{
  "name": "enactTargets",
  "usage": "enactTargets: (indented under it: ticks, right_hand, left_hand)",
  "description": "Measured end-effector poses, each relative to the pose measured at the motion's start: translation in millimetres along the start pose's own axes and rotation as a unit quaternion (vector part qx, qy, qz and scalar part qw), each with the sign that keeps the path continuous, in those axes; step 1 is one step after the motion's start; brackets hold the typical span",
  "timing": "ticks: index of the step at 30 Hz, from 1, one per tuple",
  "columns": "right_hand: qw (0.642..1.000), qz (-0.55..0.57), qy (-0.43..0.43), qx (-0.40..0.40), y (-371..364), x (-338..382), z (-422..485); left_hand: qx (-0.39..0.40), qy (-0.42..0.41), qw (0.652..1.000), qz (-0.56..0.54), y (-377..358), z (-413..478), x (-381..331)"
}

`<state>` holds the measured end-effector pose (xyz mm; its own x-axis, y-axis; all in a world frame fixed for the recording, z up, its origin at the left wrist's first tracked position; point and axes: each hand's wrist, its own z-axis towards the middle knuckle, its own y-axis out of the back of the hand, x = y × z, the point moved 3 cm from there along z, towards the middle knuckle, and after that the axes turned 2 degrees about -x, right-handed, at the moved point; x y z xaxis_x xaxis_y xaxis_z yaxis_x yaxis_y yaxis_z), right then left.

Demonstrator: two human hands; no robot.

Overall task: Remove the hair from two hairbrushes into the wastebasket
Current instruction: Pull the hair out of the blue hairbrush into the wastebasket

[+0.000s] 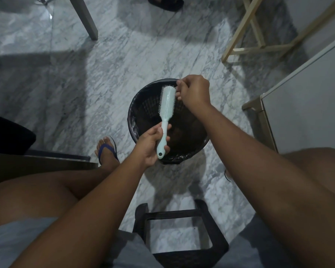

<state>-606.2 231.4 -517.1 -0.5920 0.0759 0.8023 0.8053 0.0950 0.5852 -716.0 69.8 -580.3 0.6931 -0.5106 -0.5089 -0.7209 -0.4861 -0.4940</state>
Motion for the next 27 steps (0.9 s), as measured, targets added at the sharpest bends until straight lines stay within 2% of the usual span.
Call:
enactTargets:
  ticks: [2,4,8,13,16,23,27]
  right_hand:
    - [0.993,0.104,-0.053,-0.003,-3,-5,-6]
    - [0.989,0.124,-0.081,0.007,-4,-12,-17]
    - [0.994,0.084,-0.063,0.031,-6,-26,-32]
    - [0.997,-0.044,0.063,0.014,-5,-10,-22]
    - [0.996,-0.069,0.05,0.008,-1,-6,-11]
    - [0.997,-0.008,0.04,-0.058,10,15,2]
    - [0.998,-0.021,-0.019,-0.06,9,-9,-3]
  left_hand:
    - [-0.006,0.002,0.999,-0.034,2,2,0]
    - [-0.01,-0.003,0.999,-0.052,5,4,-2]
    - [-0.003,-0.006,1.0,-0.026,7,3,-6]
    - [0.0,-0.019,0.998,0.061,2,1,2]
    - [0.002,-0.021,0.997,0.077,0,0,5]
    - [-0.014,-0.01,0.999,0.029,2,1,11]
    - [-0.007,-0.021,0.999,0.03,2,0,4]
